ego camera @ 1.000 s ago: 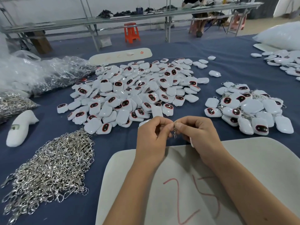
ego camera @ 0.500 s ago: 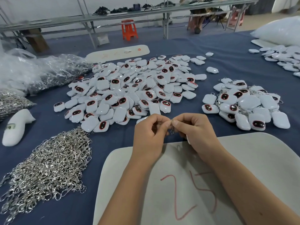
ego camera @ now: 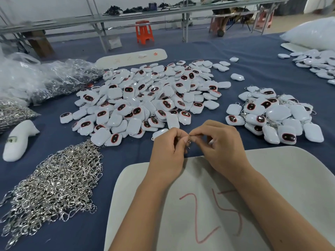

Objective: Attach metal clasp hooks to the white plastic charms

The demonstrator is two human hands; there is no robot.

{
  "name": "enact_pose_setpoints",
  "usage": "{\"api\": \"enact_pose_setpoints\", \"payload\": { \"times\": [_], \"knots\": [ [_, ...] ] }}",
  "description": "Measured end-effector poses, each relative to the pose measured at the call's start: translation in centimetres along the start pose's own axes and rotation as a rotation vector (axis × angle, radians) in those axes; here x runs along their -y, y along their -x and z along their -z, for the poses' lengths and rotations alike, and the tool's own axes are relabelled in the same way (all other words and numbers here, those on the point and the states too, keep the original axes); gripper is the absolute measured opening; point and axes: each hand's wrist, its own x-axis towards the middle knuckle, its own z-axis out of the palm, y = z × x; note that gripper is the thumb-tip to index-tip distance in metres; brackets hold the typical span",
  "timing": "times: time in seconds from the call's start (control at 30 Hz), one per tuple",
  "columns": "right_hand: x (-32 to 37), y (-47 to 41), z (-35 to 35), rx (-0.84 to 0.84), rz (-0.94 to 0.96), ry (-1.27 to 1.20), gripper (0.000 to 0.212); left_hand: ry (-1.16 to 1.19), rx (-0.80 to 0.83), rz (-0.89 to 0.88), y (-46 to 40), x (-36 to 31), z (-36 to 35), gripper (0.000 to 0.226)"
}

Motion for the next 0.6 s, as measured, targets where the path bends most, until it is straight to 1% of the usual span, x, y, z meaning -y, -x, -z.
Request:
{"api": "enact_pose_setpoints", "payload": {
  "times": [0.1,0.37,0.47,0.6],
  "knots": [
    [-0.09,0.05,-0.09,0.011,-0.013,-0.031,0.012,-0.006,-0.006,0.002,0.06,-0.04,-0.04,0.021],
    [0.35,0.00,-0.26,-0.026,-0.108,-0.220,0.017,0.053,-0.036,-0.011,-0.07,-0.30,-0.09,0.019],
    [0.37,0.02,-0.22,-0.011,-0.151,-0.304,0.018,0.054,-0.037,-0.019,-0.05,-0.37,-0.05,0.019],
    [0.37,-0.02,-0.10,0.025,-0.134,-0.343,0.019,-0.007,-0.040,-0.048,-0.01,-0.43,0.00,0.018]
  ]
}}
